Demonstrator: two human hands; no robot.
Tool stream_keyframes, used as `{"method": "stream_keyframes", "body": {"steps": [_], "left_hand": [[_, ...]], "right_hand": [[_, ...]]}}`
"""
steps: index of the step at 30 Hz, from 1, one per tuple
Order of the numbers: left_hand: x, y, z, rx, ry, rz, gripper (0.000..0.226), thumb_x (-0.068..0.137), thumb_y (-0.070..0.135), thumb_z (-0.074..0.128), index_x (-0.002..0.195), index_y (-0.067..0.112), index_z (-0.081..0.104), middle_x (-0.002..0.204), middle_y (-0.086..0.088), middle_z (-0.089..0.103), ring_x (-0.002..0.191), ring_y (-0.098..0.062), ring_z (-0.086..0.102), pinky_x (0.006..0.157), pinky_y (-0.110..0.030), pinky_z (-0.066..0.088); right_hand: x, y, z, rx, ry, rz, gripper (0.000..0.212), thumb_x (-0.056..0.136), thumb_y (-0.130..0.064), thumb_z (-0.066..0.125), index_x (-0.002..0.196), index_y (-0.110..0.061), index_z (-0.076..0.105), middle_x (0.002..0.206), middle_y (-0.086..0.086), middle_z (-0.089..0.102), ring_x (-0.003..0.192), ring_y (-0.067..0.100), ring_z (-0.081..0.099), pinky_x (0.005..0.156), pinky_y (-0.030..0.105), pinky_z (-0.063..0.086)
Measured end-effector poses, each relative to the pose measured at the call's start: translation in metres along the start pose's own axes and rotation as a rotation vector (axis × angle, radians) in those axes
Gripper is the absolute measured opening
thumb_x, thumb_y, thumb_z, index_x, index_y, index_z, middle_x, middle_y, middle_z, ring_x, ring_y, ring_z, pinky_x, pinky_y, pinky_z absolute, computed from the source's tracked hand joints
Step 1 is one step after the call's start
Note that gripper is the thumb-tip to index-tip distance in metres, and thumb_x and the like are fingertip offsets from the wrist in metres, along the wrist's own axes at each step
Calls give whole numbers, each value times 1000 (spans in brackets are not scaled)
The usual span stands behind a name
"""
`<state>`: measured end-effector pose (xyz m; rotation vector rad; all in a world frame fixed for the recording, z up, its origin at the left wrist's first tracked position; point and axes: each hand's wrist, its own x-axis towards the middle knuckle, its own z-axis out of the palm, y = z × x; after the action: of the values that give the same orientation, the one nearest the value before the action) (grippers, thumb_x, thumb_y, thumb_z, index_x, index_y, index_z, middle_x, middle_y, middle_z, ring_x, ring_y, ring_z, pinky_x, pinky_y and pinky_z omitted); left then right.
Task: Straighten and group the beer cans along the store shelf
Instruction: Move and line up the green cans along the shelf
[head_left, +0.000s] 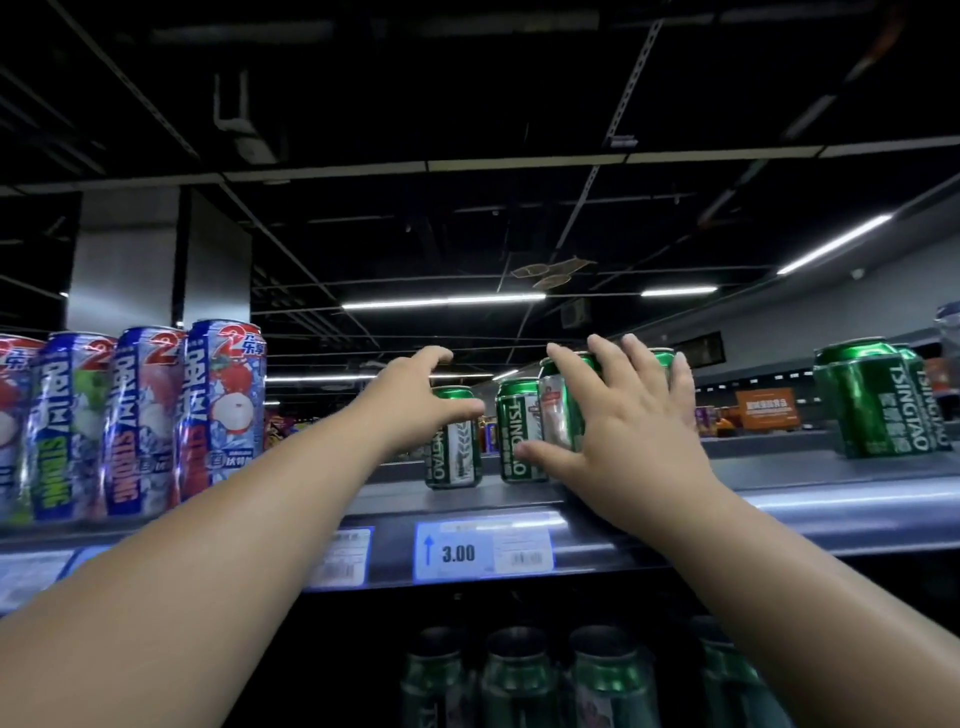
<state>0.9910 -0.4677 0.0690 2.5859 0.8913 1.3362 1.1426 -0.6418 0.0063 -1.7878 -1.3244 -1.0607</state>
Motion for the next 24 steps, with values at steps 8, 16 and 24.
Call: {"method": "stream_keyframes", "body": {"steps": [8, 16, 24], "left_hand": [[27, -21, 11, -117, -244, -82, 63, 84, 38, 77, 140, 34, 48, 129, -5, 59, 68, -14, 57, 54, -26, 47], [17, -10, 7, -291, -150, 37, 17, 86, 39, 73, 98, 36, 62, 94, 7, 66, 55, 1, 56, 45, -19, 39], [-7, -3, -4, -332, -104, 71, 43, 74, 52, 70, 111, 37, 55, 100, 4, 63, 77, -14, 60, 58, -28, 43]], "right_hand": [[-3, 4, 6, -36, 41, -13, 87, 86, -73, 48, 157, -44, 7, 167, -4, 12, 154, 20, 0, 121, 54, -9], [-4, 3, 5, -8, 62, -26, 87, 87, -67, 56, 158, -42, 11, 168, -3, 15, 153, 16, 10, 120, 48, -15], [-5, 3, 4, -5, 73, -14, 91, 87, -67, 56, 159, -41, 9, 167, -3, 17, 151, 15, 19, 122, 47, -13]]}}
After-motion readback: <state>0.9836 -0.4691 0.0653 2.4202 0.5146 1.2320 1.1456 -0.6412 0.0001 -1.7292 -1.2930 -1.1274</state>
